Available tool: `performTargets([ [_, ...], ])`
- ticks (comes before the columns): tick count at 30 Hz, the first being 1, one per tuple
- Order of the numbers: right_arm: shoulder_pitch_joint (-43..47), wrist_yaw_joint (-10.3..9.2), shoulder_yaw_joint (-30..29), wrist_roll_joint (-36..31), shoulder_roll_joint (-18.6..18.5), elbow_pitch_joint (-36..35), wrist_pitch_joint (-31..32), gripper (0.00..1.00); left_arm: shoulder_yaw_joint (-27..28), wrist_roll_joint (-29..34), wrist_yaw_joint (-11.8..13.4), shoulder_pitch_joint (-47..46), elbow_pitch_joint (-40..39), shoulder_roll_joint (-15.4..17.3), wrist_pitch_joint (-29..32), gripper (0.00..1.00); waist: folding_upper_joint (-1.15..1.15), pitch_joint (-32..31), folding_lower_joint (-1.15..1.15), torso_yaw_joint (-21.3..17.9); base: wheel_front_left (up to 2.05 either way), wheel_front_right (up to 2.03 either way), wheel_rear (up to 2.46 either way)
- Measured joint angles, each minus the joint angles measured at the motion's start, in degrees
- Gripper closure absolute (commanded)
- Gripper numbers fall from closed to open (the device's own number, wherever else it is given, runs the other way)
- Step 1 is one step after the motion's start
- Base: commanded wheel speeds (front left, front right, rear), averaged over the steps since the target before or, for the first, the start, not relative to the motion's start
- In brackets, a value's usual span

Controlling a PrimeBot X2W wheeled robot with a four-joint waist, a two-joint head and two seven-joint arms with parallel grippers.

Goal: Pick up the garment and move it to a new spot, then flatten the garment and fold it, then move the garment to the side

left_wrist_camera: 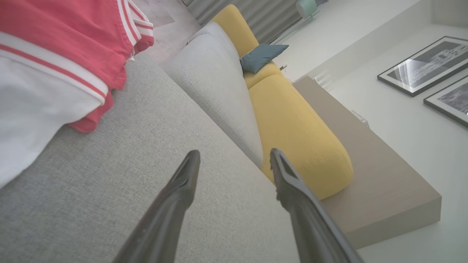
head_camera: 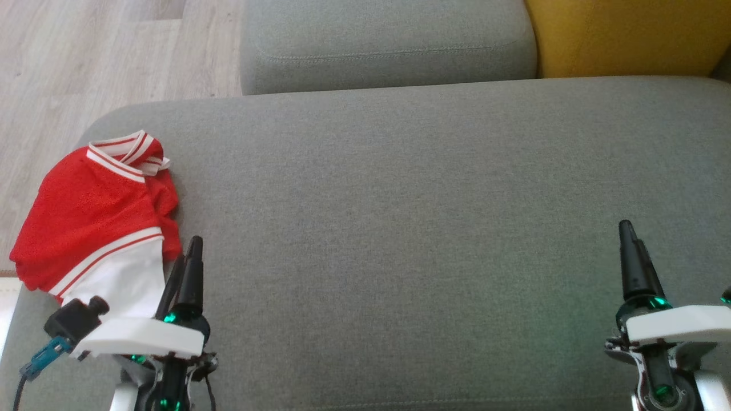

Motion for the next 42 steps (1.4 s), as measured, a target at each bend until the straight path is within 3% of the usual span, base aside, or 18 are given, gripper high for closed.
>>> performTargets([
  [42, 2.6, 0.0, 3.0, -31.1, -0.8, -3.4, -0.8, 0.0, -7.2, 30.9, 3.6, 0.0, -2.0, 3.3, -6.7, 0.0, 0.0, -1.2, 0.0, -0.2, 0.0, 0.0, 0.0],
])
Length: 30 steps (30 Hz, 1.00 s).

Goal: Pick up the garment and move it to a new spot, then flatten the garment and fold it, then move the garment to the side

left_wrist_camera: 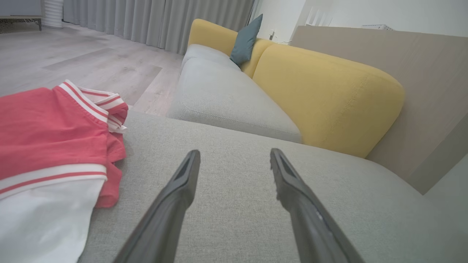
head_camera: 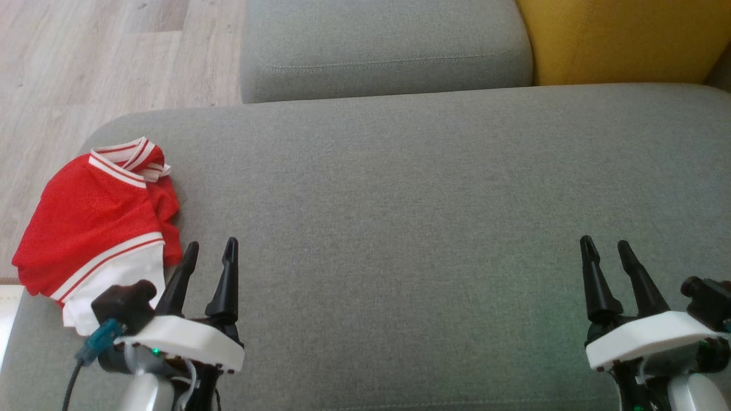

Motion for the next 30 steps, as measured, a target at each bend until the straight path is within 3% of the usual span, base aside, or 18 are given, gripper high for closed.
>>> performTargets([
  [30, 2.2, 0.01, 0.2, -18.4, 0.9, -2.2, -1.2, 0.0, -1.8, 15.7, 2.6, -0.2, 2.9, 0.5, -4.8, 0.0, 0.0, -0.4, 0.0, 0.5, 0.0, 0.0, 0.0],
])
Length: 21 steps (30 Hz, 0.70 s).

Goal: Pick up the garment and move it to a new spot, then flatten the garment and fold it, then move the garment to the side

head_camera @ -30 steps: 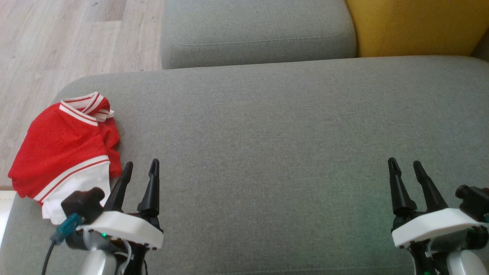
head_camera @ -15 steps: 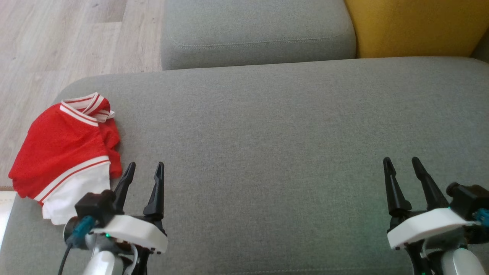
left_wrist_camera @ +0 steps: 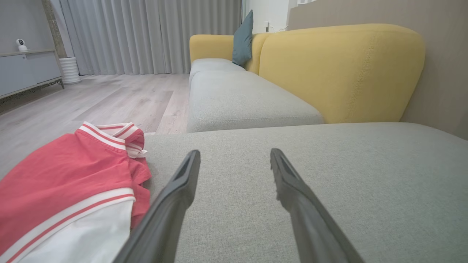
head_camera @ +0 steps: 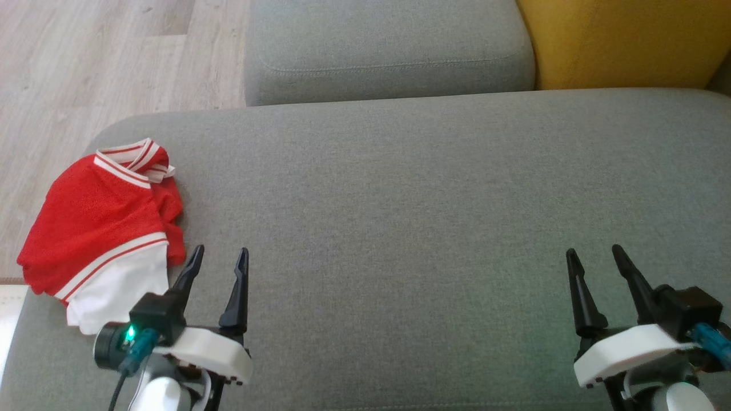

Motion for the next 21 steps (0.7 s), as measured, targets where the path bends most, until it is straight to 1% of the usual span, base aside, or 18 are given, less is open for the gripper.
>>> performTargets([
  [4, 0.1, 0.0, -0.1, -2.2, 0.2, -0.5, -0.5, 0.0, -0.2, 1.4, 0.2, -0.4, 1.0, 0.0, -0.5, 0.0, 0.0, 0.0, 0.0, 0.1, 0.0, 0.0, 0.0],
  [21, 0.1, 0.0, -0.5, -2.2, 1.2, -0.6, -0.5, 0.0, -0.1, 0.6, 0.9, -0.8, 1.9, 0.0, -0.5, 0.0, 0.0, 0.4, 0.0, 0.5, 0.0, 0.0, 0.0],
])
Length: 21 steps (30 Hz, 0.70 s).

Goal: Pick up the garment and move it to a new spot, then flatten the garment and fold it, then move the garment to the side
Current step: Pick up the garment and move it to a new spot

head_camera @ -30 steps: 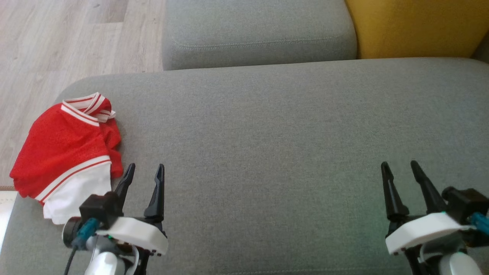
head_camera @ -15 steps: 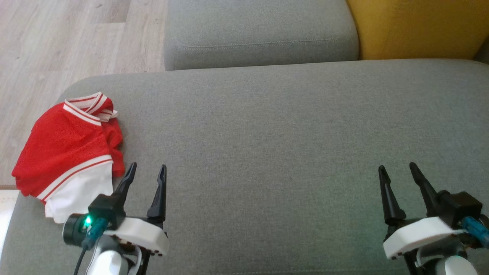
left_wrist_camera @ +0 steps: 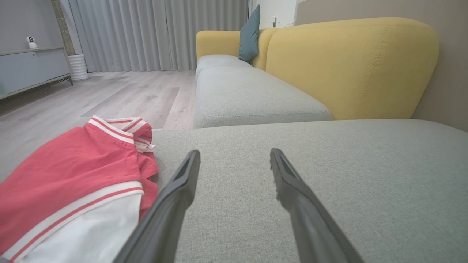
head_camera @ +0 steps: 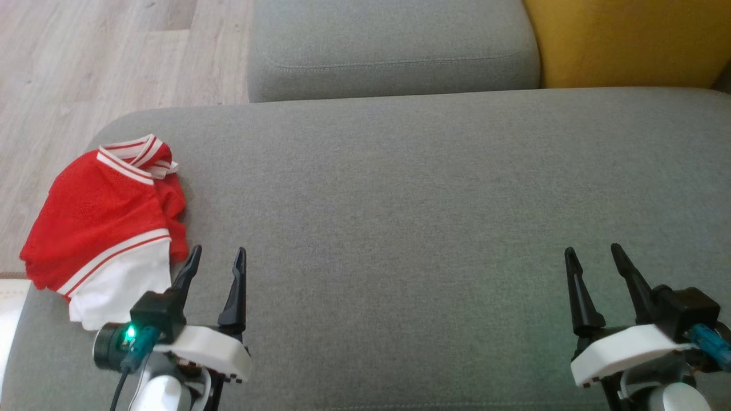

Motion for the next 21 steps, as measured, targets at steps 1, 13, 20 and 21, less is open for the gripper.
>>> performTargets([
  [1, 0.0, 0.0, 0.0, 0.0, 0.0, 0.0, 0.0, 0.0, 0.0, 0.0, 0.1, 0.0, 0.0, 0.0, 0.0, 0.0, 0.0, 0.1, 0.0, 0.1, 0.0, 0.0, 0.0],
  [13, 0.0, 0.0, 1.1, 0.0, 0.1, -2.8, 0.6, 0.0, 0.1, -0.8, 1.1, -1.6, 1.1, 0.0, 0.0, 0.0, 0.0, 0.6, 0.0, 6.5, 0.0, 0.0, 0.0],
  [20, -0.1, 0.0, 2.7, 0.1, 0.1, -4.6, 1.1, 0.0, 0.6, -1.4, 1.6, -1.6, 1.3, 0.5, 0.0, 0.0, 0.0, 0.9, 0.0, 12.5, 0.0, 0.0, 0.0],
  [21, -0.1, 0.0, 2.8, 0.1, 0.1, -4.8, 1.2, 0.0, 0.6, -1.5, 1.6, -1.6, 1.3, 0.5, 0.0, 0.0, 0.0, 1.0, 0.0, 13.3, 0.0, 0.0, 0.0],
])
